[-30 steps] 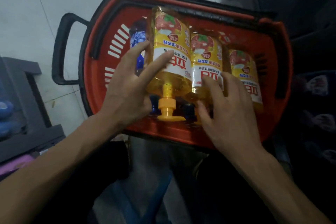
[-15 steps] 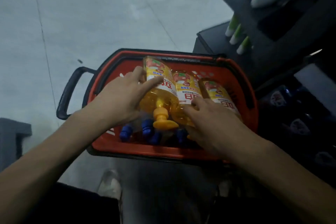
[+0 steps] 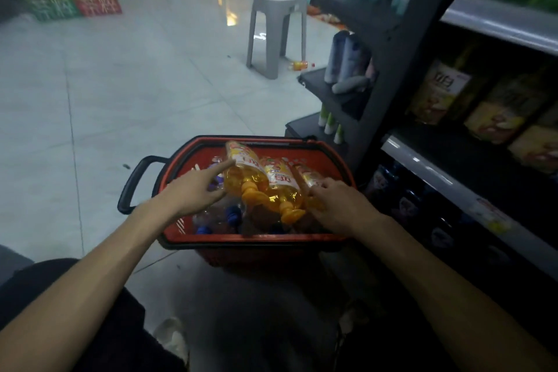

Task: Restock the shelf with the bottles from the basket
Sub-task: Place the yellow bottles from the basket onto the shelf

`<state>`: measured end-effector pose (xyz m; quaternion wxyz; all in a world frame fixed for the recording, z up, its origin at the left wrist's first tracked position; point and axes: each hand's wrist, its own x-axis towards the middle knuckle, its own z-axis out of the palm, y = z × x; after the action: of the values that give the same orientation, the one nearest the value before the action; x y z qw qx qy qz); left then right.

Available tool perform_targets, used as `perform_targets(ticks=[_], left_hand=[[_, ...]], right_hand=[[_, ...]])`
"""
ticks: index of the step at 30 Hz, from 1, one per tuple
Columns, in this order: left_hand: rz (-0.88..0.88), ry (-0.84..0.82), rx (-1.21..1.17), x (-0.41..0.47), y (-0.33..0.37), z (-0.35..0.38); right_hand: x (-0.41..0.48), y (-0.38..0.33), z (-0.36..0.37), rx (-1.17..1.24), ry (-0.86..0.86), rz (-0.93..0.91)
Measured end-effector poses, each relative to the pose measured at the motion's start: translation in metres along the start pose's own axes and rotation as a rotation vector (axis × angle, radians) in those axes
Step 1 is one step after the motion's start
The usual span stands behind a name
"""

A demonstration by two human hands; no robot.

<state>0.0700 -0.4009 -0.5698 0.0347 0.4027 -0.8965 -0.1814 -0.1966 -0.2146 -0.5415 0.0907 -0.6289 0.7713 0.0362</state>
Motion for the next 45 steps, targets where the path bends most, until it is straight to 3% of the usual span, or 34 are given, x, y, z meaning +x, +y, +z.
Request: perform_targets(ticks=[6,12,18,22,28,31,38,41,45], left_hand=[[-0.128,0.025,0.181,-0.025,-0.024,0.028],[-0.214,0.149,0.02,-0.029,-0.028,0.072],[-0.185,0.285,-0.015,-0.03,-0.031,0.078],[-0.095,0.419,0.002,-0.029,-0.042,0.083],[0.008,0.467,0.065,-0.026,-0.058,0.078],[-0.037,0.466,0.126,-0.027,-0.064,0.066],[-0.344,0.51,0.167,-0.039,-0.061,0.064],[-0.602,0.605,-0.079,-0.054,-0.036,0.091],[-0.726,0.7,-0.343,-0.049,-0.006,0.111]], right_hand=[[0.011,0.036,0.018,0.037,0.055,0.211],[0.022,0.055,0.062,0.54,0.167,0.474],[0.056,0.069,0.077,1.095,0.264,0.566],[0.067,0.075,0.082,1.288,0.278,0.605],[0.06,0.073,0.08,1.258,0.247,0.68],[0.045,0.059,0.084,1.244,0.279,0.709],[0.004,0.039,0.084,1.144,0.147,0.735],[0.006,0.036,0.078,1.037,0.184,0.682],[0.015,0.032,0.083,0.951,0.253,0.544]])
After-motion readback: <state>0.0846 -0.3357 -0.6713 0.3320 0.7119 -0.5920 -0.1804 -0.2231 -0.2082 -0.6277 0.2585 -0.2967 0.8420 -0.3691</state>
